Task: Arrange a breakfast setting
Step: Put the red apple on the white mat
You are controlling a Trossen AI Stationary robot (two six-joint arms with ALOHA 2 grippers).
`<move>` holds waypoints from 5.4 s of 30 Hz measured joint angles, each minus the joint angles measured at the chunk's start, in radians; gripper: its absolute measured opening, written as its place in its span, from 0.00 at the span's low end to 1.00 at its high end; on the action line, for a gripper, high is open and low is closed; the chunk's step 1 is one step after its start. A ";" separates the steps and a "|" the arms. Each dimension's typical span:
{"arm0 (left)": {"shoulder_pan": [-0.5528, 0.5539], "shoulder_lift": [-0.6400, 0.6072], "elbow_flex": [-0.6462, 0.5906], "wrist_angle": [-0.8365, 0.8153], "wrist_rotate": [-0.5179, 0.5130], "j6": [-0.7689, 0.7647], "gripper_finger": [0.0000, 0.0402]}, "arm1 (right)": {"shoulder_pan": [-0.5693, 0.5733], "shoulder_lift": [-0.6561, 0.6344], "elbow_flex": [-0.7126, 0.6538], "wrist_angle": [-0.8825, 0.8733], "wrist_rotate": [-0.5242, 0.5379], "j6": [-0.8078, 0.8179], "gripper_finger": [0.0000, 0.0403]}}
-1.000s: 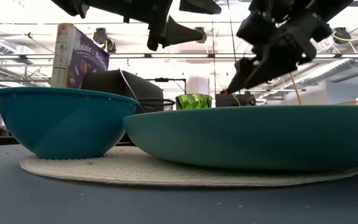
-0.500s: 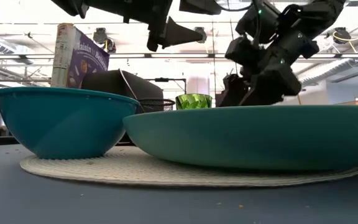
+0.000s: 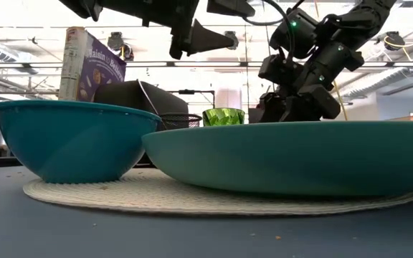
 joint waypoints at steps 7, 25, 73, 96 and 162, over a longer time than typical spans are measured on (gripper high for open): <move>0.000 0.000 0.000 0.000 0.000 0.000 0.88 | -0.017 0.000 0.000 0.000 -0.008 0.003 0.85; 0.000 0.000 0.000 0.000 0.000 -0.003 0.88 | -0.030 0.000 0.000 0.016 -0.077 0.056 0.85; 0.000 0.000 0.000 0.000 0.000 -0.002 0.88 | -0.076 -0.003 0.000 -0.010 -0.079 0.162 0.54; 0.000 0.000 0.000 -0.008 0.000 -0.008 0.88 | -0.144 -0.114 -0.001 -0.122 -0.190 0.500 0.54; 0.000 0.000 0.000 -0.006 0.000 -0.013 0.88 | -0.300 -0.082 -0.084 -0.102 -0.472 0.841 0.54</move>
